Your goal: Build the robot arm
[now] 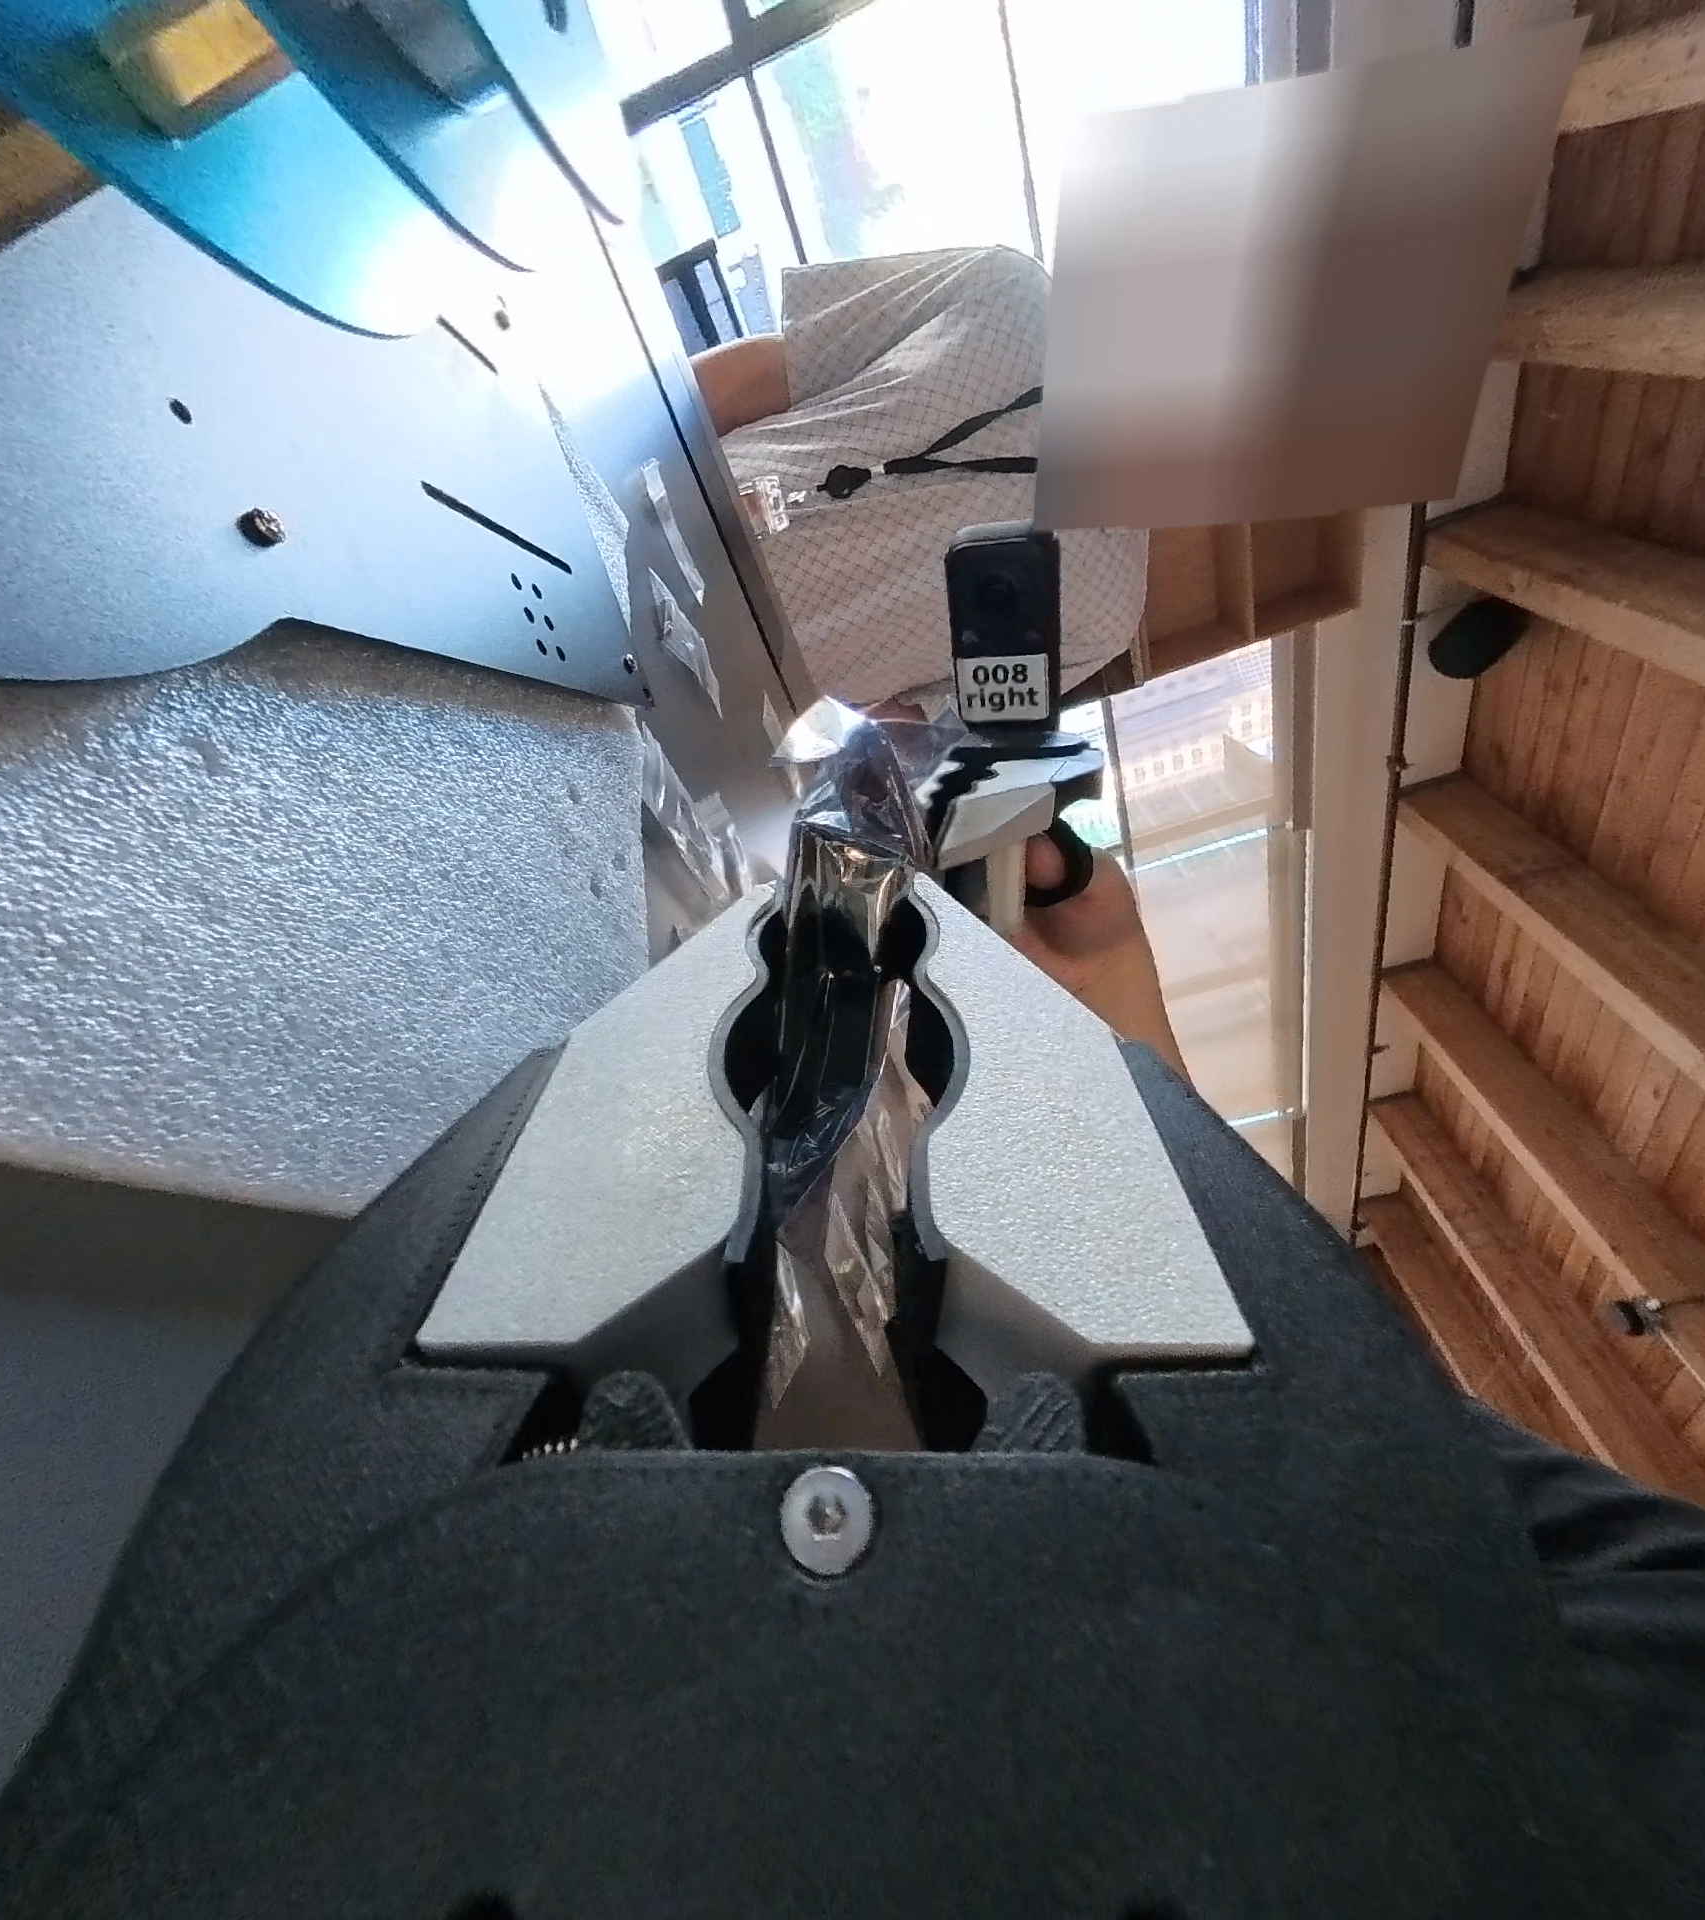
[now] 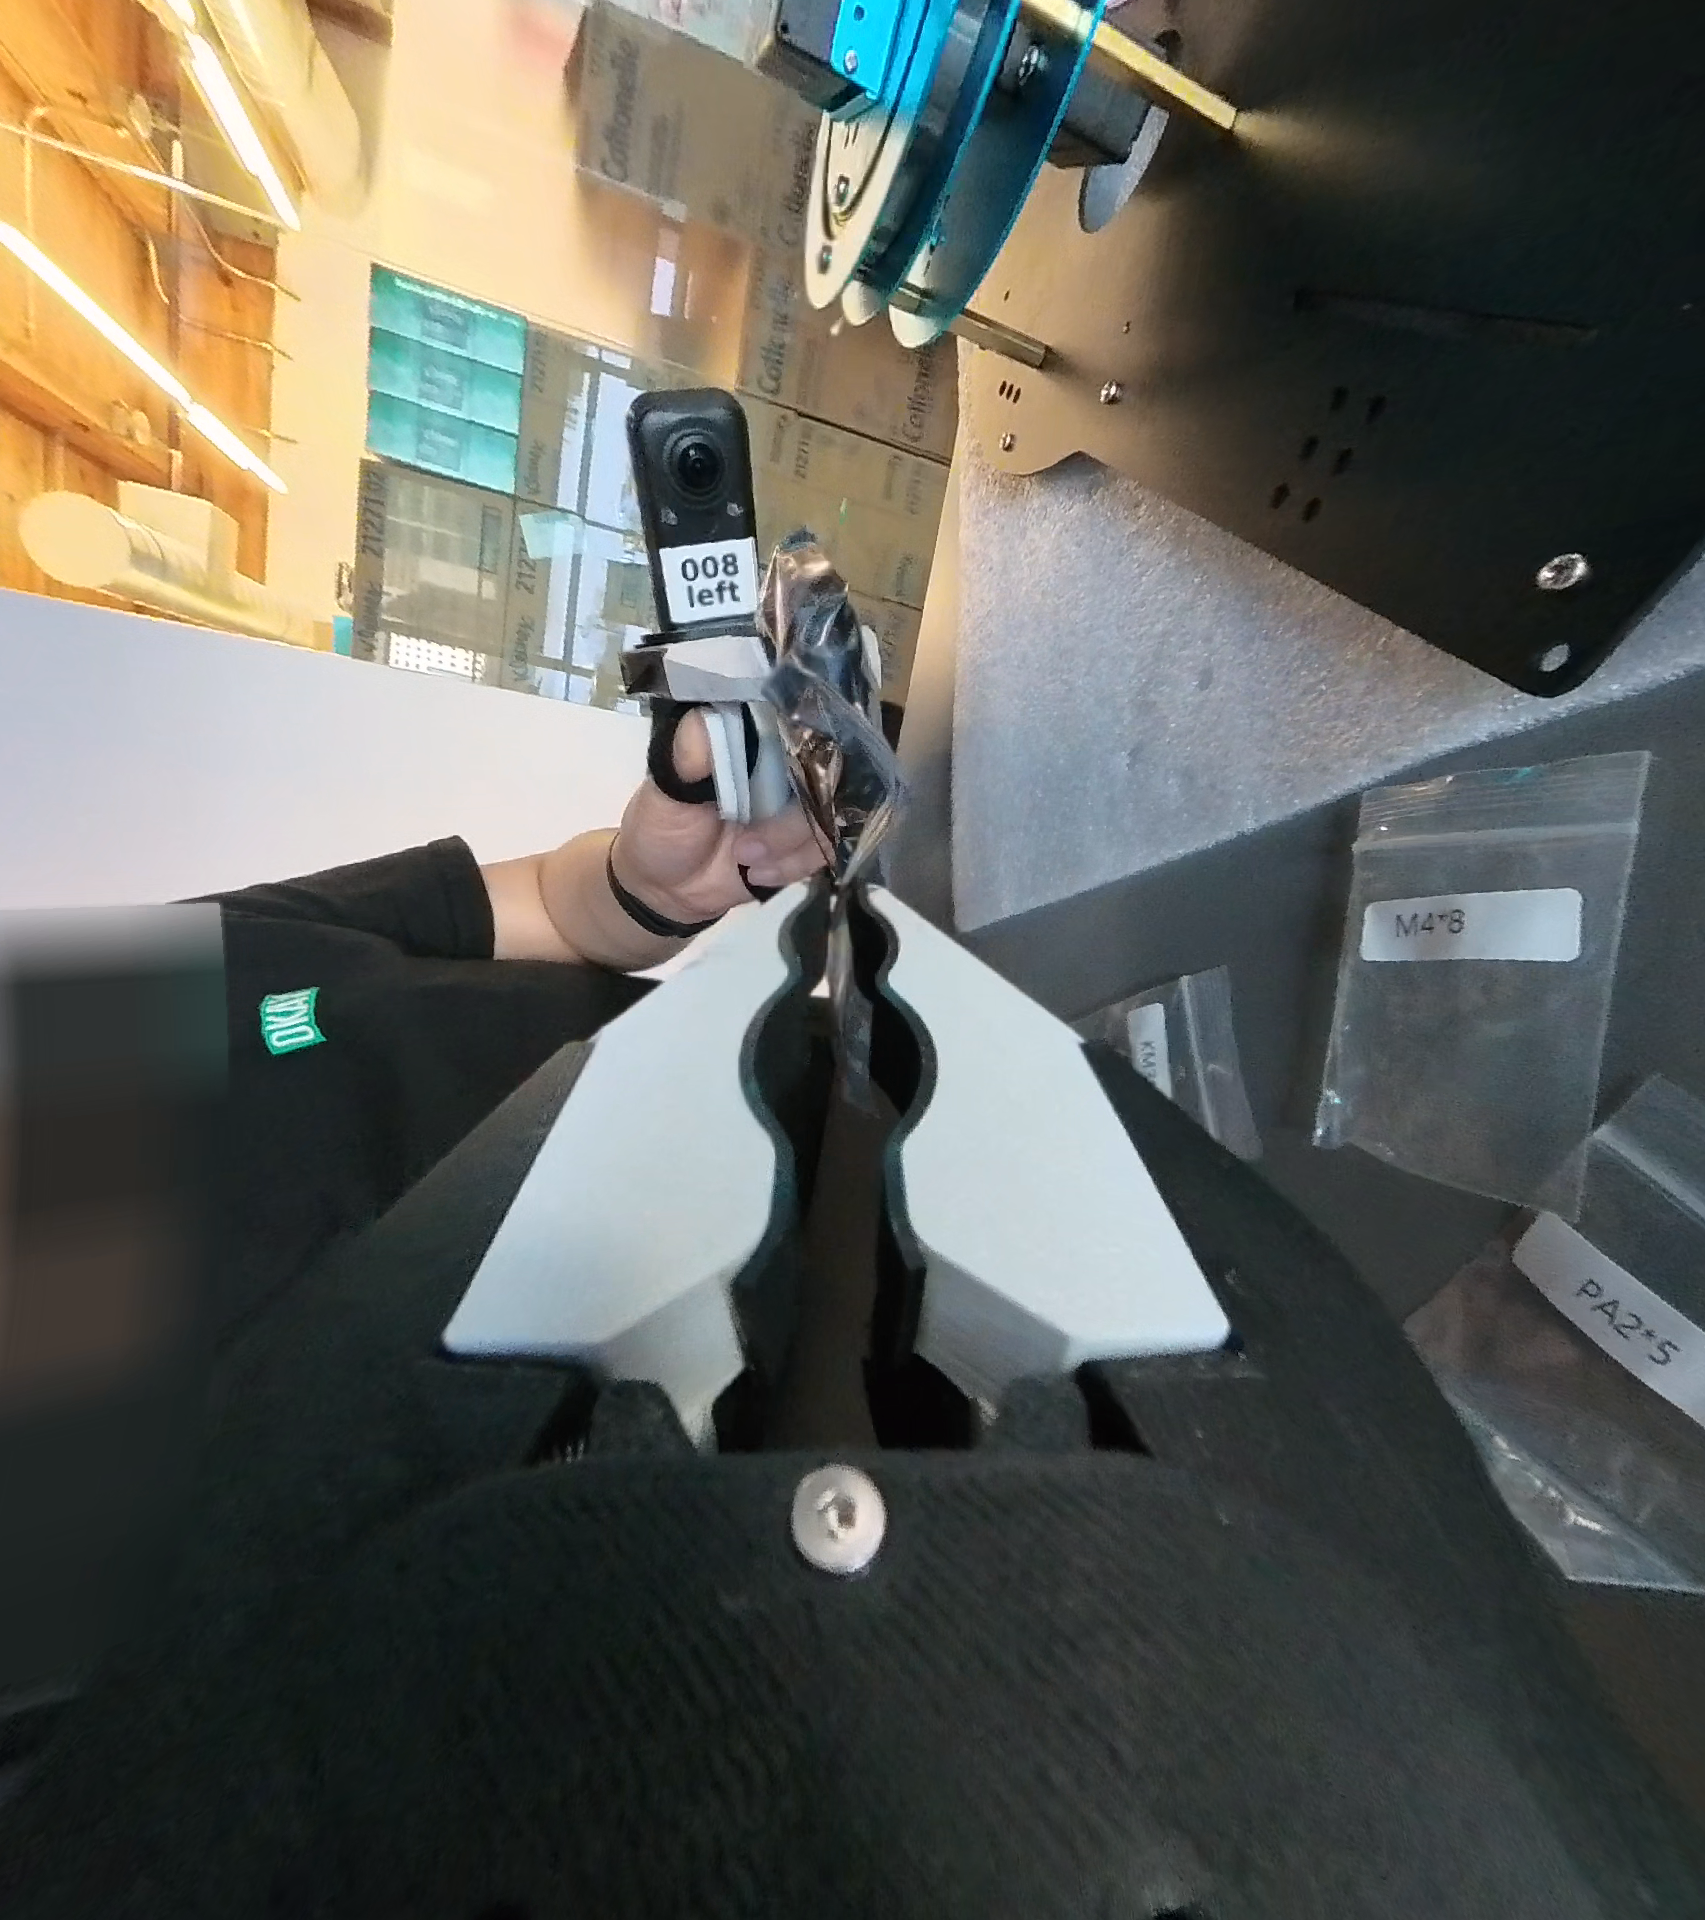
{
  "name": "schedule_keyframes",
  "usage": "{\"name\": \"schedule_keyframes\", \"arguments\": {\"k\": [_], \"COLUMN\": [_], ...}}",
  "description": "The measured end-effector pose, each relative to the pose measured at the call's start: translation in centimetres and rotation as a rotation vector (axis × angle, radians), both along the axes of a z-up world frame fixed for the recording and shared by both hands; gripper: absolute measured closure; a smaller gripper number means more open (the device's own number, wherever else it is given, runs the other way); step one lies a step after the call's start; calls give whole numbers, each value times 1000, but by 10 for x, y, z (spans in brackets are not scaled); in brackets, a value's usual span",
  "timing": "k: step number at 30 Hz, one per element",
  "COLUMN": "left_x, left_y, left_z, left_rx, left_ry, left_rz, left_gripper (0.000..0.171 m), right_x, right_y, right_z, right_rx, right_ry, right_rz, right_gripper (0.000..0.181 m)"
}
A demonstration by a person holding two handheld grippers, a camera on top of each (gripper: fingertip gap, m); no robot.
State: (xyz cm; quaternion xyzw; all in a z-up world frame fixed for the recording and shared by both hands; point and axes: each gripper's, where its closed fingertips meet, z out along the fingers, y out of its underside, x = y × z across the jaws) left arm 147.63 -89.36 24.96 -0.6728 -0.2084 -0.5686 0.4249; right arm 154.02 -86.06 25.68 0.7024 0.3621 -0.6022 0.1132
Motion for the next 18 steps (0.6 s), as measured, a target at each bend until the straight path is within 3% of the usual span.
{"name": "schedule_keyframes", "arguments": {"k": [8,12,18], "left_x": [-3,4,5], "left_y": [-3,-3,5], "left_z": [2,2,6], "left_rx": [6,5,1], "left_ry": [-147,-168,-152], "left_rz": [5,-12,-14], "left_gripper": [155,154,154], "right_x": [-1,1,6], "right_y": [-4,-14,6], "right_z": [-5,-9,1], "right_rx": [-64,-52,-129], "right_ry": [13,-19,49], "right_rz": [-13,24,-93], "right_gripper": [176,163,180]}}
